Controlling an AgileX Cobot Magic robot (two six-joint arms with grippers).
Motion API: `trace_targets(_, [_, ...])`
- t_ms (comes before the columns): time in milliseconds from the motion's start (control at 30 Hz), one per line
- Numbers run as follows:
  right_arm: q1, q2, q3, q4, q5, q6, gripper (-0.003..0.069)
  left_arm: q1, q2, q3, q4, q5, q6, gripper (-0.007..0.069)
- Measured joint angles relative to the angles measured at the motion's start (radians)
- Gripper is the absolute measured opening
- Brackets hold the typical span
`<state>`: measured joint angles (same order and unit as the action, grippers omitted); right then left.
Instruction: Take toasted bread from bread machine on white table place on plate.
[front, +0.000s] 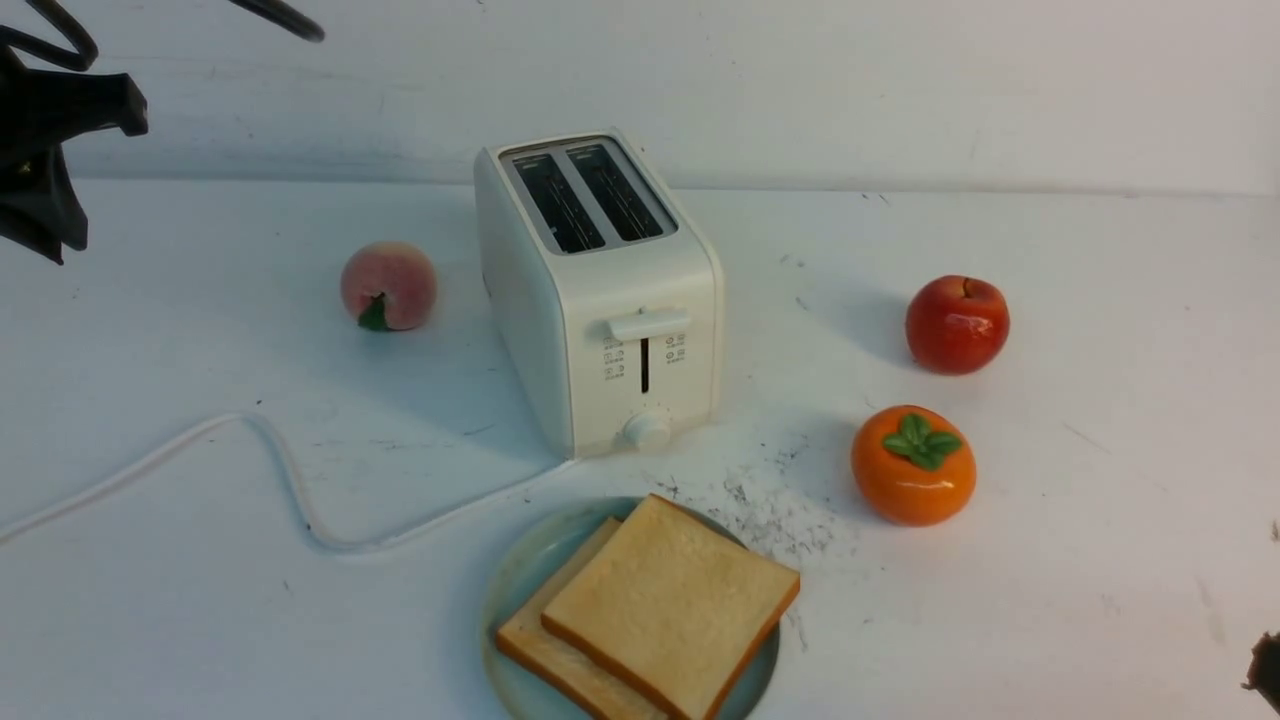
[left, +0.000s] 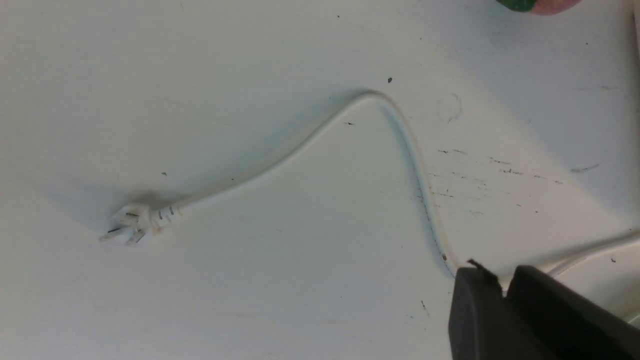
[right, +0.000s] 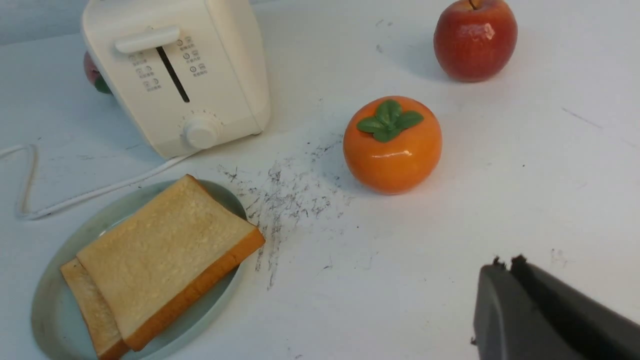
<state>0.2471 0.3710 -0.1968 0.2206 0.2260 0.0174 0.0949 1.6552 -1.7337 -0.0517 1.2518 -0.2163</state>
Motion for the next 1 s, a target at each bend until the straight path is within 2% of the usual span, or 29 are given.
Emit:
trace_targets(267, [0.0,-0.004,0.0,0.0,0.001,0.0,0.0019,0.0,0.012,0.0,-0.002,0.0,0.0,0.0089])
trace_targets(400, [-0.002,-0.081,0.0,-0.043,0.027,0.0,0.0022,0.0,0.024,0.0,-0.005,0.0,-0.001,0.0092])
trace_targets(467, [-0.025,-0.151,0.01,-0.073,0.035,0.0,0.0023,0.0,0.032,0.0,-0.018,0.0,-0.001,0.0092])
trace_targets(700, [-0.201,-0.306,0.145,-0.082,0.031,0.0,0.0031,0.0,0.055,0.0,-0.105,0.0,-0.002,0.01])
trace_targets(800, [-0.221,-0.342,0.213,-0.087,0.046,0.0,0.0034,0.0,0.062,0.0,-0.13,0.0,-0.002,0.0102])
trace_targets(1000, [-0.221,-0.38,0.217,-0.112,0.138,0.0,0.0041,0.0,0.068,0.0,-0.143,-0.001,-0.002,0.0108])
